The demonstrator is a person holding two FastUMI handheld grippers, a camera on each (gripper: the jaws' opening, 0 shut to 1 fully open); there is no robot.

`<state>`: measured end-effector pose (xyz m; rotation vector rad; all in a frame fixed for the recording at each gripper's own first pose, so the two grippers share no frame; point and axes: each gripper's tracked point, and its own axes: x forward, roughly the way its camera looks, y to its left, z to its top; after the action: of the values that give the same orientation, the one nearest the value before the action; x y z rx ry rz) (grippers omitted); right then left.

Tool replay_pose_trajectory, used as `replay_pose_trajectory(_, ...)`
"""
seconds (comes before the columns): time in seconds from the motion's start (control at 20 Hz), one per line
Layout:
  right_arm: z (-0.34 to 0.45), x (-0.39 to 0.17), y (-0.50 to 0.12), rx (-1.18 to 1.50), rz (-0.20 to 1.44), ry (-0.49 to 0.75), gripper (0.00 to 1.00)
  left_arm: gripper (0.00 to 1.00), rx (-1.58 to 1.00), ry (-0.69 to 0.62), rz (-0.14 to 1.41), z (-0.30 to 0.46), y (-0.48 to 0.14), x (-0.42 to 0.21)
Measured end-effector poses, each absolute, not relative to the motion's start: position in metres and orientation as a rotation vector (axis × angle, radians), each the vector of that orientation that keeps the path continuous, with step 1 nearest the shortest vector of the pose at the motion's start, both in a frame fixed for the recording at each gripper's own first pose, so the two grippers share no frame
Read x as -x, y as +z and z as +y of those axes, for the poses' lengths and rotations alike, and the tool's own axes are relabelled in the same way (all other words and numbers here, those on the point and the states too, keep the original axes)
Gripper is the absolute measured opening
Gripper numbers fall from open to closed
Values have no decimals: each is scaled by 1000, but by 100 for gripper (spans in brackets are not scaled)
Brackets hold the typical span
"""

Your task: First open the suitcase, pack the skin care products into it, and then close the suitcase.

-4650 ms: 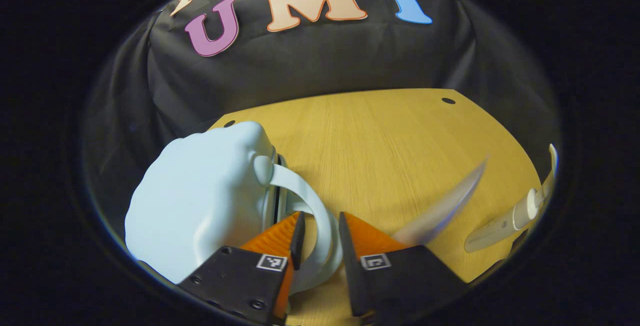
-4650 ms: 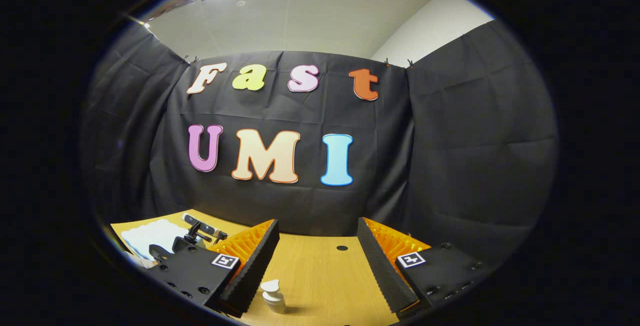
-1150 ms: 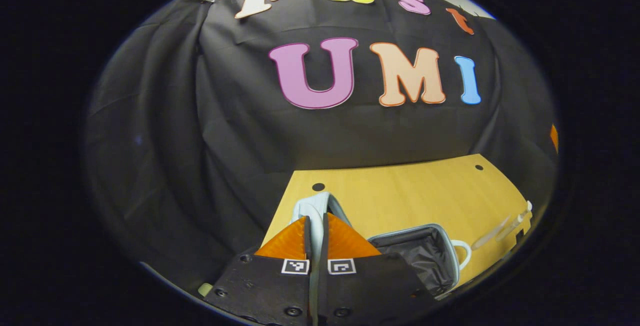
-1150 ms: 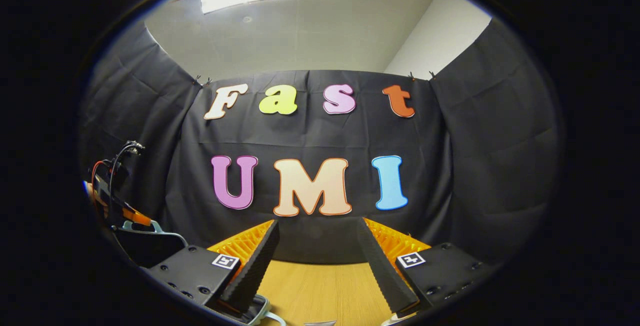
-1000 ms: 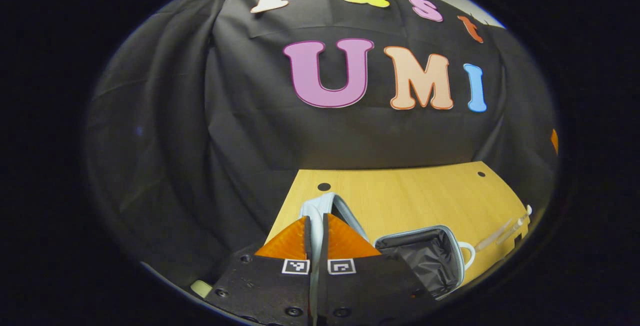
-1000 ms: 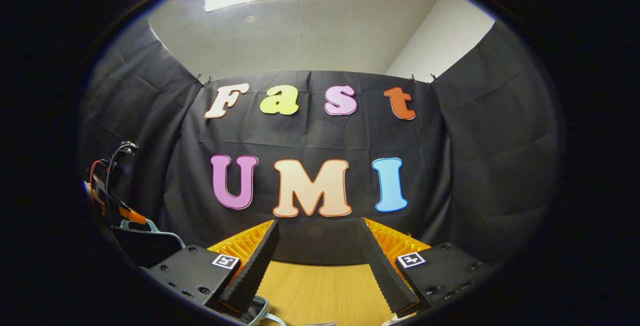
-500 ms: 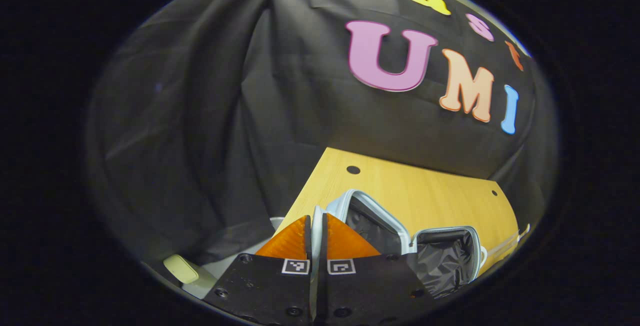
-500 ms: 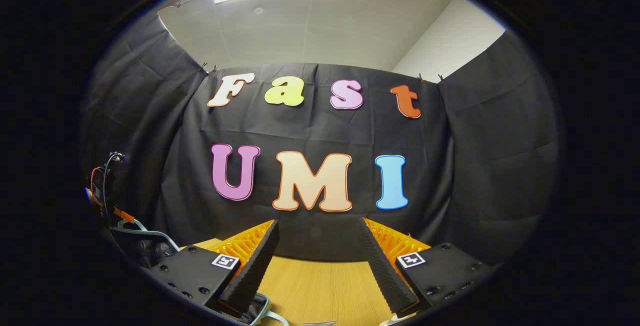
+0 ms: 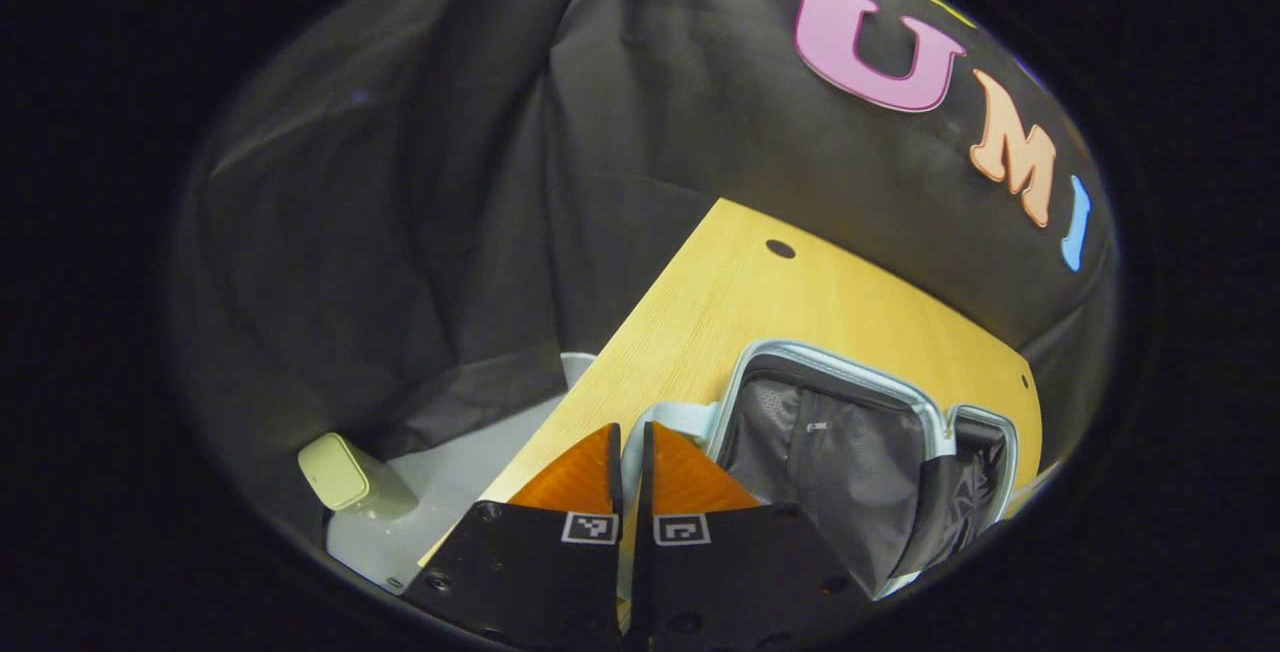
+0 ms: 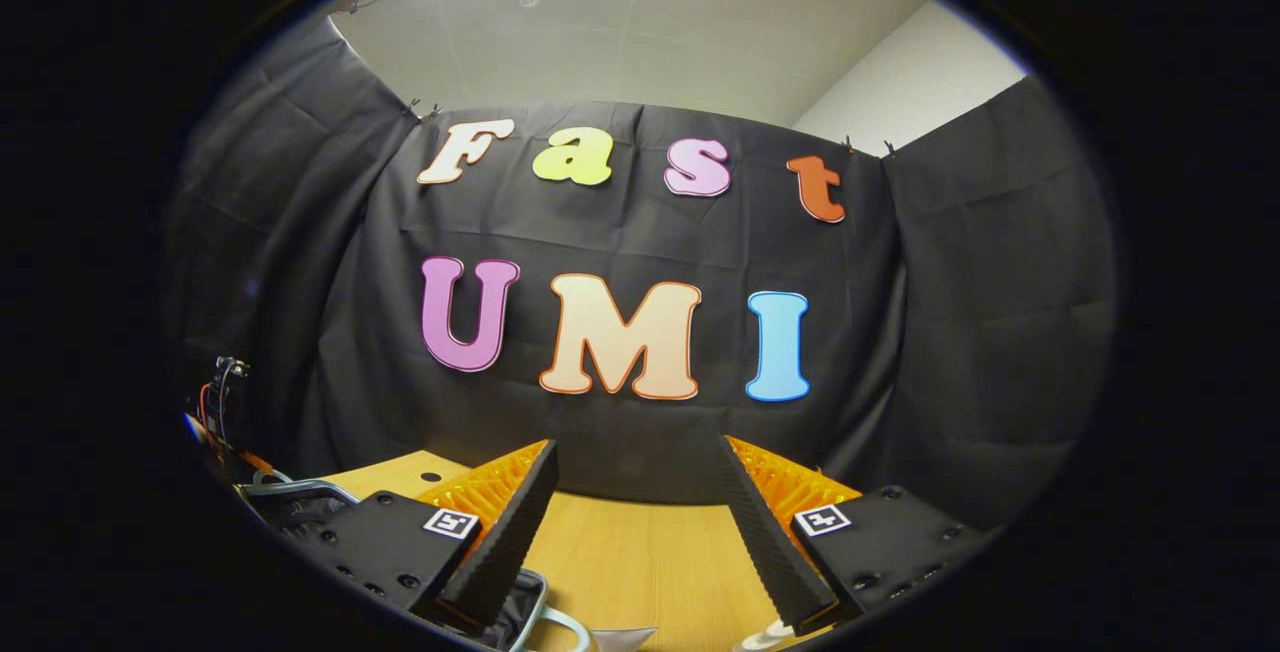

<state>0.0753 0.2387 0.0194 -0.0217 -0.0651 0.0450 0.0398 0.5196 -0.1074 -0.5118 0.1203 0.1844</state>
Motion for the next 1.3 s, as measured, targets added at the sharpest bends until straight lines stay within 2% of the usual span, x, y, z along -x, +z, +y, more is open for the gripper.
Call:
replay_pose_trajectory(0.05, 235, -73, 19, 26, -61, 40, 98, 0, 493, 217, 105, 523, -108, -42)
replay_pose_trajectory(0.15, 229, -70, 21, 34, -60, 38, 98, 9, 481, 291, 132, 537, -119, -38)
replay_pose_trajectory(0.35, 211, -64, 29, 26, -75, 40, 98, 92, 452, 440, 50, 552, -101, -14)
replay_pose_trajectory(0.5, 196, -61, 32, 18, -85, 58, 98, 95, 420, 514, -75, 547, -56, 20)
replay_pose_trajectory(0.7, 173, -59, 38, -35, -109, 87, 98, 94, 331, 472, -256, 493, 30, 67)
replay_pose_trajectory(1.05, 130, -57, 31, -139, -122, 79, 98, 94, 225, 272, -511, 348, 163, 120)
replay_pose_trajectory(1.3, 108, -55, 24, -174, -126, 88, 98, 94, 159, 72, -550, 215, 194, 132)
